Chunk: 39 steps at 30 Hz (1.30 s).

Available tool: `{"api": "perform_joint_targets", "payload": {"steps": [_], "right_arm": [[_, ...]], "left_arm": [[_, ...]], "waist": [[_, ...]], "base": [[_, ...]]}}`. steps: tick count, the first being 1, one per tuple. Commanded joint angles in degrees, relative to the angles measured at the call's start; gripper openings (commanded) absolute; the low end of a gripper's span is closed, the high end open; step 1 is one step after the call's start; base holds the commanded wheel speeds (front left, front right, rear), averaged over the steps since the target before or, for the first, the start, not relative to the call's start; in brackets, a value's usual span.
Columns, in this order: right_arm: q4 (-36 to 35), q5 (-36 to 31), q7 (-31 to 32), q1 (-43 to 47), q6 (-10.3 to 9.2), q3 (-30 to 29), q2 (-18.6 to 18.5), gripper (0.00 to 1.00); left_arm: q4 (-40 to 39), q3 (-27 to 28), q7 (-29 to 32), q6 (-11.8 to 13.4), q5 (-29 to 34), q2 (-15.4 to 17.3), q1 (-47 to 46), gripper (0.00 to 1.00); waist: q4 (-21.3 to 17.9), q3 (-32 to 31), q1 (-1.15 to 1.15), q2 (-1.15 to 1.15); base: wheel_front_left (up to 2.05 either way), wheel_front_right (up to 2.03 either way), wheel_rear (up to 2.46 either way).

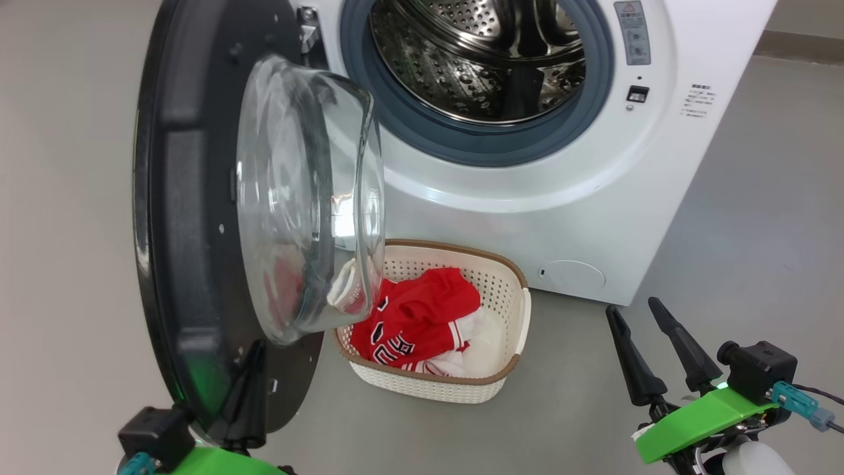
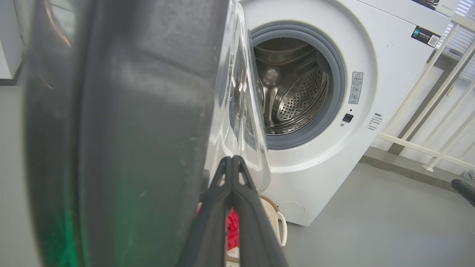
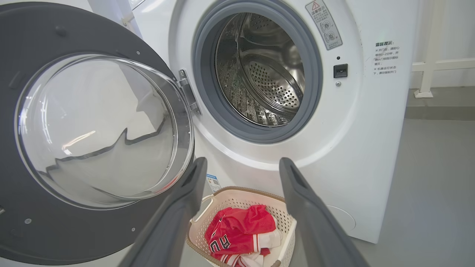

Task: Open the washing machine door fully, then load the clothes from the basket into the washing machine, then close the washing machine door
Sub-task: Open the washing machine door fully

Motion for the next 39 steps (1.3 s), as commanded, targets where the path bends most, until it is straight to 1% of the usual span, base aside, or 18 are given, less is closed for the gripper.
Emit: {"api": "perform_joint_targets", "payload": {"steps": [1, 8, 14, 19, 22, 24, 37, 39], "right_arm": [[-1.52, 0.16, -0.69, -0.05, 0.09, 1.03, -0.04, 1.0], [-1.76, 0.35, -0.69, -0.29, 0.09, 1.03, 0.81, 1.0], [-2.0, 0.19, -0.69, -0.54, 0.09, 0.76, 1.08, 1.0], [-2.02, 0.09, -0.69, -1.06, 0.09, 0.74, 1.12, 1.0], [-2.04, 0.07, -0.69, -1.48, 0.09, 0.87, 1.0, 1.0], [-2.04, 0.09, -0.69, -1.68, 0.09, 0.98, 0.9, 1.0], [-1.78, 0.28, -0.69, -2.73, 0.09, 1.54, 0.04, 1.0], [-1.74, 0.31, -0.69, -2.83, 0.09, 1.7, -0.1, 1.0]], "left_arm": [[-1.55, 3.21, 0.05, 0.91, -0.34, 1.75, -1.24, 0.0], [-0.88, 5.42, 0.85, 1.48, -0.83, 3.94, -2.49, 0.0], [0.99, 7.17, 1.48, 1.24, -1.44, 5.81, -4.81, 0.0], [3.5, 8.43, 1.51, 0.6, -1.8, 7.39, -7.11, 0.0], [5.62, 9.16, 1.07, -0.62, -2.6, 8.13, -8.79, 0.0], [6.79, 9.41, 0.89, -0.98, -2.76, 8.44, -9.73, 0.0], [13.22, 10.81, -0.74, -1.89, -3.1, 9.88, -13.61, 0.0], [14.3, 11.3, -1.03, -2.38, -3.53, 10.23, -14.12, 0.0]], "waist": [[0.66, -0.06, 0.0, 0.0], [2.5, 0.13, 0.0, 0.0], [4.02, 1.24, 0.0, 0.0], [4.74, 2.01, 0.0, 0.0], [5.08, 2.76, 0.0, 0.0], [5.18, 3.17, 0.0, 0.0], [5.16, 5.32, 0.0, 0.0], [5.23, 5.5, 0.0, 0.0]], "base": [[0.0, 0.0, 0.0], [0.0, 0.0, 0.0], [0.0, 0.0, 0.0], [0.0, 0.0, 0.0], [0.0, 0.0, 0.0], [0.0, 0.0, 0.0], [0.0, 0.0, 0.0], [0.0, 0.0, 0.0]]}}
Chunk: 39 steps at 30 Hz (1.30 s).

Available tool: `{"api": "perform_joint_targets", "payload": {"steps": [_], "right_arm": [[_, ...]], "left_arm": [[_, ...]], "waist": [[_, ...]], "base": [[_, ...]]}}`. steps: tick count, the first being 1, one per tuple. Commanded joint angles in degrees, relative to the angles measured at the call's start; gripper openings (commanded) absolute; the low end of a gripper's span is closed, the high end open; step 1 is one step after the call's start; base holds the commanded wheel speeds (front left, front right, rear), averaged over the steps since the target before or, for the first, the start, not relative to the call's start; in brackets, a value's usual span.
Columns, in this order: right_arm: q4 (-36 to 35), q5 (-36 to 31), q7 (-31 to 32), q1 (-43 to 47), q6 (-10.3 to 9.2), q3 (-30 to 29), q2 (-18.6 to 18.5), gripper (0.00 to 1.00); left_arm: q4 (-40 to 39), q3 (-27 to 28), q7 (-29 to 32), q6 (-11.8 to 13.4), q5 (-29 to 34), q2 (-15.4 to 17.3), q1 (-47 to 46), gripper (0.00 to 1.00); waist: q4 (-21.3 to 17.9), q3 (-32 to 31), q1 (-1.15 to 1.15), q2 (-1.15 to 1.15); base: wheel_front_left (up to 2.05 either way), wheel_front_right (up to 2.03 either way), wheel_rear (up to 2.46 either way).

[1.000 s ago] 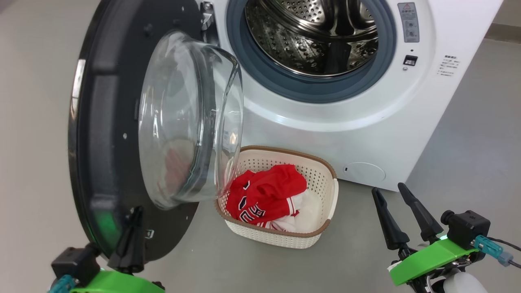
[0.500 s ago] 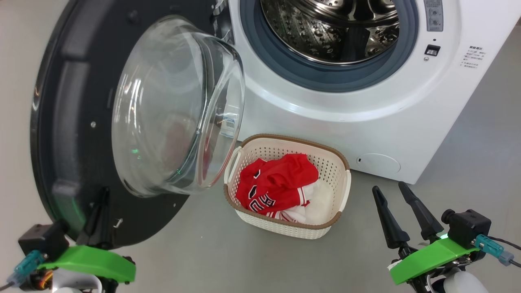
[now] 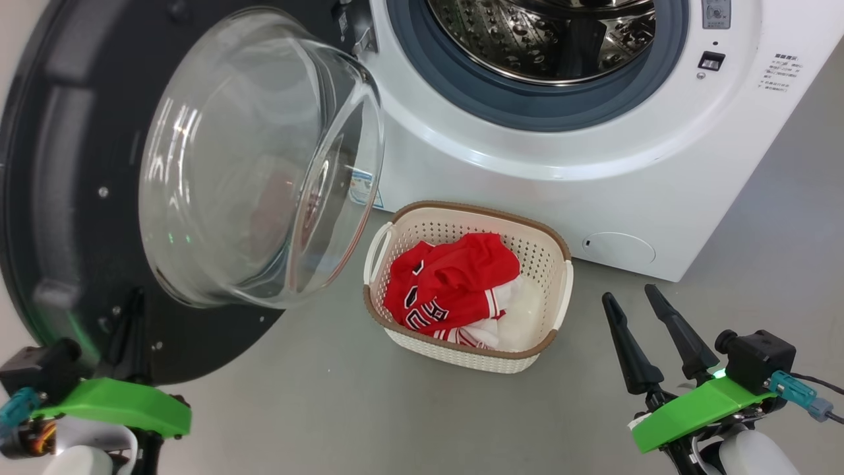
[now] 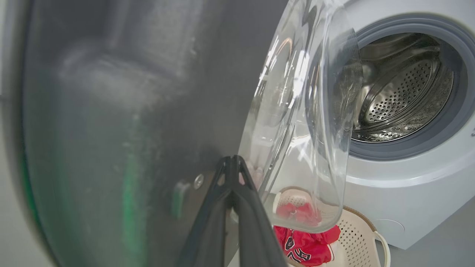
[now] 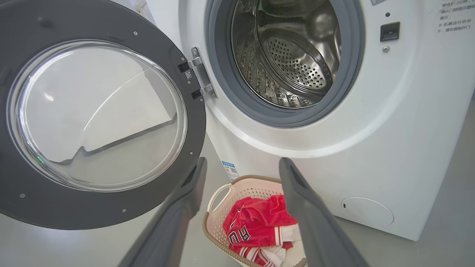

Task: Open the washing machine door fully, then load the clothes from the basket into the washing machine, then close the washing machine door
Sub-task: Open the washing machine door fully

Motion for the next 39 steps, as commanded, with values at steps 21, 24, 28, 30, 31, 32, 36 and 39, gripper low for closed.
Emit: {"api": "perform_joint_targets", "payload": {"steps": [21, 24, 28, 30, 31, 32, 36, 39], "right_arm": [[-0.62, 0.69, -0.69, -3.37, 0.09, 3.38, -1.29, 1.0], [-0.42, 0.78, -0.69, -3.67, 0.09, 3.74, -1.35, 1.0], [-0.17, 1.02, -0.69, -3.84, 0.09, 4.14, -1.43, 1.0], [-0.09, 1.14, -0.69, -3.82, 0.09, 4.2, -1.48, 1.0], [-0.07, 1.18, -0.69, -3.79, 0.09, 4.2, -1.51, 1.0], [-0.06, 1.22, -0.69, -3.77, 0.09, 4.18, -1.54, 1.0], [0.0, 1.33, -0.69, -3.82, 0.09, 4.08, -1.66, 1.0], [0.0, 1.39, -0.69, -3.88, 0.09, 4.05, -1.74, 1.0]], "left_arm": [[16.83, 2.92, -2.08, -4.36, 0.99, 7.53, -14.69, 0.0], [19.7, 2.84, -2.48, -4.94, 0.98, 7.24, -16.62, 0.0], [22.68, 2.54, -3.06, -5.71, 1.28, 6.89, -18.28, 0.0], [23.77, 2.45, -3.32, -6.03, 1.4, 6.63, -18.8, 0.0], [24.23, 2.42, -3.44, -6.18, 1.46, 6.49, -19.0, 0.0], [24.62, 2.39, -3.55, -6.32, 1.52, 6.33, -19.16, 0.0], [25.7, 2.44, -3.9, -6.84, 1.73, 5.77, -19.35, 0.0], [25.89, 2.55, -4.06, -7.28, 1.9, 5.32, -19.14, 0.0]], "waist": [[2.5, 3.16, 0.0, 0.0], [2.57, 3.23, 0.0, 0.0], [2.42, 3.05, 0.0, 0.0], [2.37, 3.0, 0.0, 0.0], [2.34, 2.99, 0.0, 0.0], [2.33, 2.98, 0.0, 0.0], [2.29, 3.01, 0.0, 0.0], [2.25, 3.0, 0.0, 0.0]], "base": [[0.0, 0.0, 0.0], [0.0, 0.0, 0.0], [0.0, 0.0, 0.0], [0.0, 0.0, 0.0], [0.0, 0.0, 0.0], [0.0, 0.0, 0.0], [0.0, 0.0, 0.0], [0.0, 0.0, 0.0]]}}
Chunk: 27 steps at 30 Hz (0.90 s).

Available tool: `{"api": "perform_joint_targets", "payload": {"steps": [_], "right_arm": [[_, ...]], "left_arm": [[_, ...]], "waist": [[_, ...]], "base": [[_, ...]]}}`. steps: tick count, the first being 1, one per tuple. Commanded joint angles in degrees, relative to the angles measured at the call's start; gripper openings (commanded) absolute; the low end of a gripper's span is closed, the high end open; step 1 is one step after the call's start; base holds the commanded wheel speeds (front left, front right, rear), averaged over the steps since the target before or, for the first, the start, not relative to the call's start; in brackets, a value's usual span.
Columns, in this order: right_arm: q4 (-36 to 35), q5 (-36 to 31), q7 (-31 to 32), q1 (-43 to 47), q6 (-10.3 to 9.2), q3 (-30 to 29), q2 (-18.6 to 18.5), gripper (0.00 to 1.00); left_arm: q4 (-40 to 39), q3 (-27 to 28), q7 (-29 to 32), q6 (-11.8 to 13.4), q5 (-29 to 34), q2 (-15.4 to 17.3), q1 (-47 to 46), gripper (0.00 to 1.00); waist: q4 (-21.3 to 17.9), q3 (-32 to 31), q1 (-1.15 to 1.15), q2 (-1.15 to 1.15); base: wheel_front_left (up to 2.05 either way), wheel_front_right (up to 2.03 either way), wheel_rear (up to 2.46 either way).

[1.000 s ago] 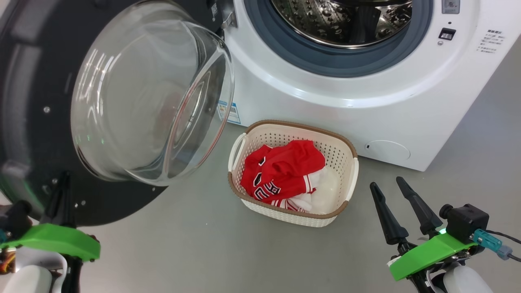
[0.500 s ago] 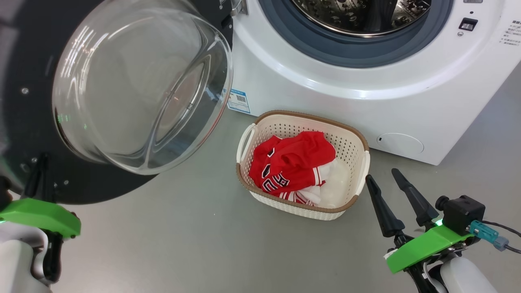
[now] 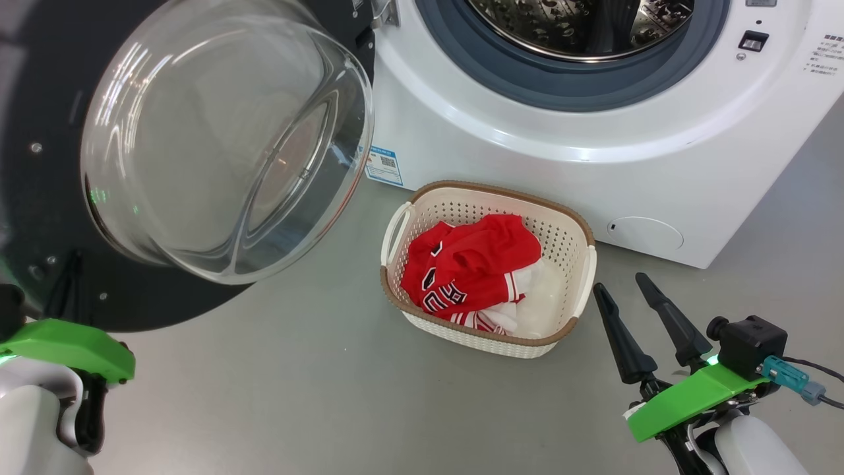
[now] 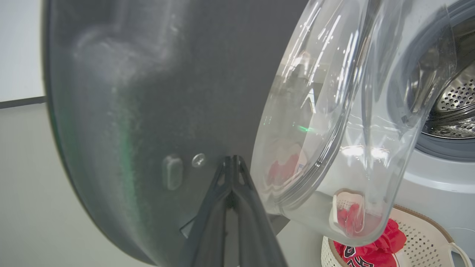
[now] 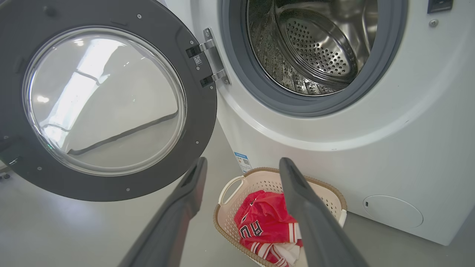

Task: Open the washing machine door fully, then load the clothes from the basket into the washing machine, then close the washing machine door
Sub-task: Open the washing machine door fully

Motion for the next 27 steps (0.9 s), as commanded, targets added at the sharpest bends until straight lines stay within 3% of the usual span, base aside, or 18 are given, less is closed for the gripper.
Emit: {"api": "perform_joint_targets", "payload": {"steps": [1, 24, 27], "right_arm": [[-1.21, 0.37, -0.69, -1.32, 0.09, 1.23, -0.22, 1.0], [-1.39, 0.36, -0.69, -1.56, 0.09, 1.34, -0.33, 1.0], [-1.41, 0.42, -0.69, -1.28, 0.09, 1.23, -0.14, 1.0]], "left_arm": [[-0.72, 2.3, -0.67, -0.4, 0.45, 2.94, -1.94, 0.0], [-10.46, 6.05, -0.79, -0.47, 4.44, 0.18, 5.9, 0.0], [-12.94, 6.37, -0.79, -0.38, 5.02, -0.49, 7.82, 0.15]], "waist": [[-0.02, 0.0, 0.0, 0.0], [-3.09, -0.72, 0.0, 0.0], [-3.82, -1.3, 0.0, 0.0]], "base": [[0.0, 0.0, 0.0], [0.0, 0.0, 0.0], [0.0, 0.0, 0.0]]}}
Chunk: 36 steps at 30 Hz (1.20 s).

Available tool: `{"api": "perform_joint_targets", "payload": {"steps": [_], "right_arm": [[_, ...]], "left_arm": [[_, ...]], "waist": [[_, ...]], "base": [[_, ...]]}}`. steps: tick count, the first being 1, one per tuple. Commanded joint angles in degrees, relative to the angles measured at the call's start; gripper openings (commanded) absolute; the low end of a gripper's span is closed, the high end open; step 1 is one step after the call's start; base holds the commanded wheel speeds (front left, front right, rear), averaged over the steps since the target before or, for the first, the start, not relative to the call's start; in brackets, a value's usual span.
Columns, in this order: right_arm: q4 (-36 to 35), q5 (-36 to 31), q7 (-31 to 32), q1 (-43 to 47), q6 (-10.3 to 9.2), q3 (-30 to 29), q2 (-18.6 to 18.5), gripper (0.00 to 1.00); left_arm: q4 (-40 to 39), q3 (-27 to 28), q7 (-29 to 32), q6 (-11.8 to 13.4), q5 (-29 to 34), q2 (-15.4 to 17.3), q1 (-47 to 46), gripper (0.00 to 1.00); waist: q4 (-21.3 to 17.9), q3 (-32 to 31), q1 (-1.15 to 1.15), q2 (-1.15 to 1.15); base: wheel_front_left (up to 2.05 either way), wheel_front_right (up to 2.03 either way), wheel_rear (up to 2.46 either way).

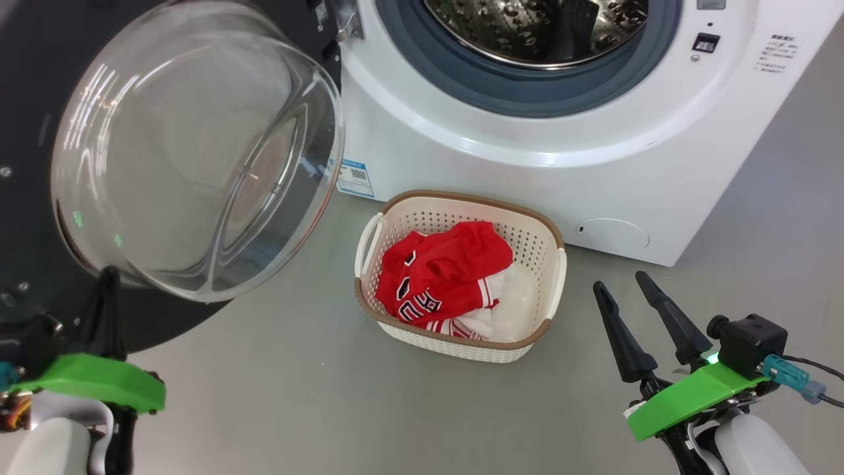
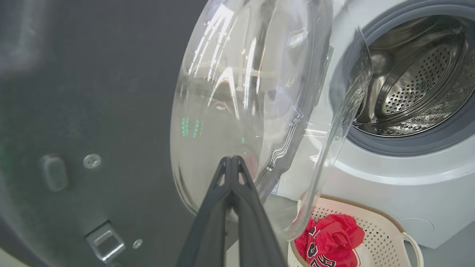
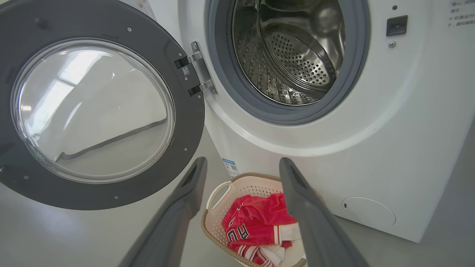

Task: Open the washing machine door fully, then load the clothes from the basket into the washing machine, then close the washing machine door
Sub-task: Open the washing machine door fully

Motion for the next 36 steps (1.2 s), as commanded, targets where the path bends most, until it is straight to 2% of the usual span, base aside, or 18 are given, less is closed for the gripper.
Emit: {"api": "perform_joint_targets", "payload": {"steps": [1, 2, 4, 5, 6, 21, 36], "right_arm": [[-1.41, 0.44, -0.69, -0.99, 0.09, 1.21, 0.06, 1.0], [-1.42, 0.45, -0.69, -0.9, 0.09, 1.17, 0.09, 1.0], [-1.45, 0.46, -0.69, -0.77, 0.09, 1.26, 0.18, 1.0], [-1.49, 0.44, -0.69, -0.74, 0.09, 1.29, 0.2, 1.0], [-1.54, 0.41, -0.69, -0.73, 0.09, 1.3, 0.21, 1.0], [-2.38, -0.28, -0.69, -0.98, 0.09, 1.13, 0.21, 1.0], [-2.63, -1.35, -0.69, -0.51, 0.09, 0.28, -0.24, 1.0]], "left_arm": [[-2.63, 2.51, -0.5, 0.52, 0.71, 2.02, 0.42, 0.19], [-3.44, 2.57, -0.5, 0.65, 0.94, 1.87, 1.0, 0.26], [-5.14, 2.74, -0.5, 1.01, 1.38, 1.61, 2.1, 0.5], [-6.09, 2.85, -0.5, 1.17, 1.56, 1.45, 2.64, 0.81], [-7.04, 2.95, -0.5, 1.36, 1.73, 1.29, 3.21, 1.0], [-17.8, 2.14, -0.5, 3.3, 4.12, -1.4, 10.04, 1.0], [-21.65, 2.14, -0.5, 3.2, 7.39, -2.97, 13.88, 1.0]], "waist": [[-0.87, -0.69, 0.0, 0.0], [-1.1, -0.81, 0.0, 0.0], [-1.67, -1.06, 0.0, 0.0], [-1.95, -1.14, 0.0, 0.0], [-2.26, -1.22, 0.0, 0.0], [-8.54, -1.95, 0.0, 0.0], [-14.4, -3.54, 0.0, 0.0]], "base": [[0.0, 0.0, 0.0], [0.0, 0.0, 0.0], [0.0, 0.0, 0.0], [0.0, 0.0, 0.0], [0.0, 0.0, 0.0], [0.0, 0.0, 0.0], [0.0, 0.0, 0.0]]}}
